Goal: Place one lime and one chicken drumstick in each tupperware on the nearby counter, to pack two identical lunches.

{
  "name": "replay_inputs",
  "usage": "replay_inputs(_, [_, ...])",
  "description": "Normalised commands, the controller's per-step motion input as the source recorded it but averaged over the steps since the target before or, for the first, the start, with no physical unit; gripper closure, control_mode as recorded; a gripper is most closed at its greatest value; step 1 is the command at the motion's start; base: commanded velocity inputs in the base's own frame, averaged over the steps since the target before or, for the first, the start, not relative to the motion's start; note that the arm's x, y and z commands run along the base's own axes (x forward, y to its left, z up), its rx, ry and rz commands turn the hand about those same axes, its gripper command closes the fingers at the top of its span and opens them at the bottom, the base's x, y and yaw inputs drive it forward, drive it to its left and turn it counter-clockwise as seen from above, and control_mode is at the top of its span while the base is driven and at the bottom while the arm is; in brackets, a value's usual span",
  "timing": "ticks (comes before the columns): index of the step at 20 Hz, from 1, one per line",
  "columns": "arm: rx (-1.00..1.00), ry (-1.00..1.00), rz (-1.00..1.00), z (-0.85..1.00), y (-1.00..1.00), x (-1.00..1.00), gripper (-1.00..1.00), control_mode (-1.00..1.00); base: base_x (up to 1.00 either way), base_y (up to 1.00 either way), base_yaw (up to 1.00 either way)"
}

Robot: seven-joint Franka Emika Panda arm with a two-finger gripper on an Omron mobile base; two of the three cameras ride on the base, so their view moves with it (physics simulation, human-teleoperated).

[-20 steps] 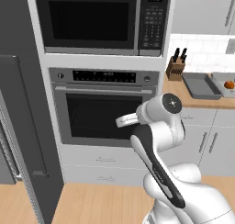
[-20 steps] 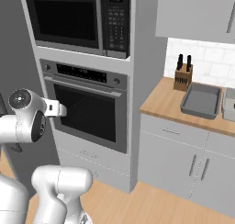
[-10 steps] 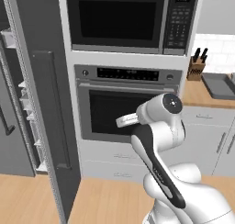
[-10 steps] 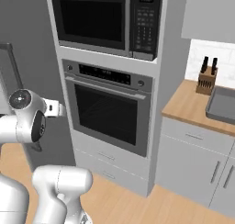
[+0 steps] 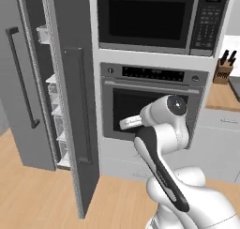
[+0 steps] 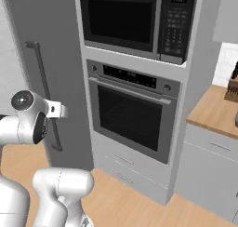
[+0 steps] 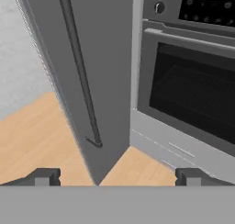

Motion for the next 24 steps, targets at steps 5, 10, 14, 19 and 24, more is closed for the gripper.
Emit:
replay_inputs(5, [0.0, 0.0, 0.0, 0.0, 0.0, 0.0, -1.0, 1.0, -0.99, 0.7, 0.5])
replay_inputs(10, [0.0, 0.0, 0.0, 0.0, 0.0, 0.0, -1.0, 1.0, -0.99, 0.71, 0.56])
replay_inputs(14, [0.0, 0.0, 0.0, 0.0, 0.0, 0.0, -1.0, 1.0, -0.98, 0.69, 0.58])
replay_inputs(19, [0.0, 0.0, 0.0, 0.0, 0.0, 0.0, -1.0, 1.0, -0.89, 0.9, 0.59])
replay_inputs(24, [0.0, 0.0, 0.0, 0.0, 0.0, 0.0, -1.0, 1.0, -0.05, 0.22, 0.47])
